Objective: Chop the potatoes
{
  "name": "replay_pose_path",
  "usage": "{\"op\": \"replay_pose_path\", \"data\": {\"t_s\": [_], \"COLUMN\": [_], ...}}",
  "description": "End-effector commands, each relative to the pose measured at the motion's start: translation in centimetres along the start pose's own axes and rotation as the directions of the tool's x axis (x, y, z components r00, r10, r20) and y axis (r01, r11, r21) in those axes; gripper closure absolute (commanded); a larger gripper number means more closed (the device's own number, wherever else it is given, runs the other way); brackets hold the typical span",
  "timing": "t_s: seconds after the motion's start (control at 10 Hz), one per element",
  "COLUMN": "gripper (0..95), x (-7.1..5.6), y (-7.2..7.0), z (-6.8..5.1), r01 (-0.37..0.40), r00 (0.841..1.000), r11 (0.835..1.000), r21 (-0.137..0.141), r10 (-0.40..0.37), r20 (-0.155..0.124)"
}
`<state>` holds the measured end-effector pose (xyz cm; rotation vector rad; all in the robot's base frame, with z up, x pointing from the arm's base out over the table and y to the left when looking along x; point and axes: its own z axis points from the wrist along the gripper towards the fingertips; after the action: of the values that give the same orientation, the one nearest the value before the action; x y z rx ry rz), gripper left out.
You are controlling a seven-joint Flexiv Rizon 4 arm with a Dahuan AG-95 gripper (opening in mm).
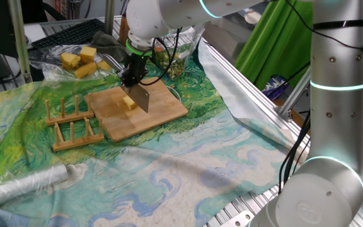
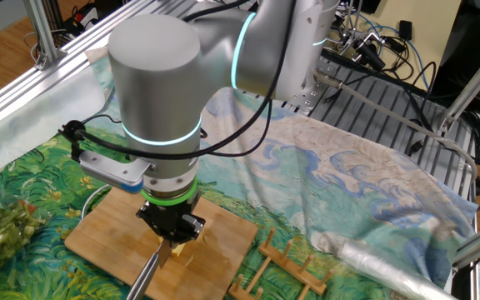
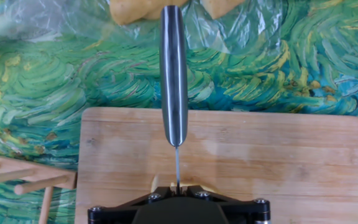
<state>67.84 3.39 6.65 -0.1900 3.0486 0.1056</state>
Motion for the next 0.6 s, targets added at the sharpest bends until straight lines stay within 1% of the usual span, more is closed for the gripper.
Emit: {"op": "replay_pose_path", "data": {"t_s": [0.1,0.3,0.6], "gripper": [95.0,95.0,95.0], "x": [0.46,0.78,1.36], "y": [-0.02,0.08,0.65], "z": [0.0,-0.14,0.09], "r01": [-0.004,-0.007,-0.016], "r00": [1.0,1.0,1.0], "r11": [1.0,1.0,1.0], "r21": [0.002,0.001,0.003], "r10": [0.004,0.007,0.016], "r20": [0.006,0.008,0.013]}}
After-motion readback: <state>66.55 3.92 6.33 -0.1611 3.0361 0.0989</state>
